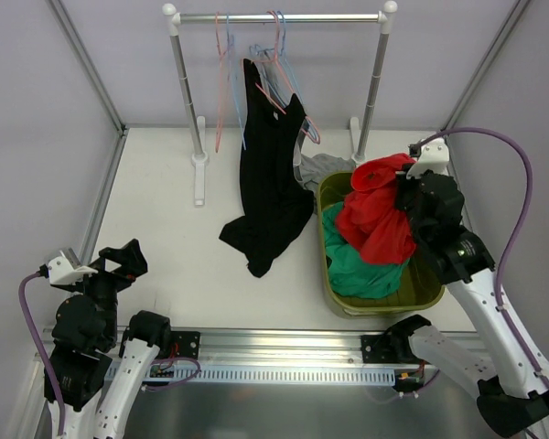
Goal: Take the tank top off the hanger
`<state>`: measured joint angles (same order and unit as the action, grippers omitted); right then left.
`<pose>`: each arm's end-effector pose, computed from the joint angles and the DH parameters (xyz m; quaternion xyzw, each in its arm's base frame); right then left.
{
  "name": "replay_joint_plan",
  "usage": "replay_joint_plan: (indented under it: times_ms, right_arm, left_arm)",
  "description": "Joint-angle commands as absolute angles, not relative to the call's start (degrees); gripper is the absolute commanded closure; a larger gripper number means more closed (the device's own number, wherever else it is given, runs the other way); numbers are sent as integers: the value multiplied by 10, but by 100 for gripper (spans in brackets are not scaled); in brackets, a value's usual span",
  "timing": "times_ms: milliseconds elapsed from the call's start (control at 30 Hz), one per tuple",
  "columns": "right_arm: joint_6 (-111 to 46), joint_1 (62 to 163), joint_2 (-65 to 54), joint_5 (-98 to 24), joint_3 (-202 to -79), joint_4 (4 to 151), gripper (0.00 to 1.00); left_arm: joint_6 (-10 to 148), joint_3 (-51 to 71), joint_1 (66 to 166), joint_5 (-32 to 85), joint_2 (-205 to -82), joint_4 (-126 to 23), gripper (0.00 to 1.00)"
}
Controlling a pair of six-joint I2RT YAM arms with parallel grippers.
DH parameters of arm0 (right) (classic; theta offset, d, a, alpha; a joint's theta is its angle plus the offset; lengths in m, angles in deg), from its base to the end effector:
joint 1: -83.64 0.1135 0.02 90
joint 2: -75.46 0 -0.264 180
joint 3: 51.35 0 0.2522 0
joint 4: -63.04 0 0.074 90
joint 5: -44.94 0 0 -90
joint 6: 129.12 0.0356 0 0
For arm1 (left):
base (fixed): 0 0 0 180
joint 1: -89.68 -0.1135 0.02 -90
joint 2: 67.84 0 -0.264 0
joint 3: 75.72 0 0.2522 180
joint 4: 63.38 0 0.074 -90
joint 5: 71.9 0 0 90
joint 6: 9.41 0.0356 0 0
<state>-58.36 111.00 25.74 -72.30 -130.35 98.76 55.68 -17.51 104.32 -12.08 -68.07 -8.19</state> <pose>0.1623 0.0656 0.4264 -0.1426 0.7277 -0.1293 0.6583 -0.0009 0.0187 0.3335 -0.2474 0.6464 -0.0676 0.7187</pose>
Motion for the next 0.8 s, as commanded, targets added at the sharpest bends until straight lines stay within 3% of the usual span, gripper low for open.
replay_joint_plan:
  times_ms: [0, 300, 367, 433, 467, 567, 667, 767]
  right_arm:
    - [-440, 1074, 258, -725, -1228, 950, 100]
    - [-322, 1052, 130, -683, -1070, 928, 100]
    - [-316, 1053, 113, -678, -1062, 925, 96]
    - [-314, 1052, 116, -673, -1057, 925, 87]
    - [-314, 1053, 124, -675, -1058, 925, 77]
    - [-321, 1052, 135, -678, -1070, 934, 69]
    - [-331, 1052, 164, -668, -1102, 957, 35]
    - [-348, 1052, 202, -670, -1142, 1002, 21]
  left_arm:
    - [551, -168, 1042, -109, -587, -88, 1]
    - [538, -170, 1042, -107, -637, -88, 2]
    - [540, -168, 1040, -99, -666, -87, 1]
    - [547, -163, 1032, -75, -727, -87, 1]
    - [553, -163, 1029, -64, -762, -88, 1]
    - [565, -156, 1002, -20, -808, -88, 1]
    - [570, -153, 965, 5, -847, -90, 2]
    - [584, -148, 930, 34, -871, -97, 2]
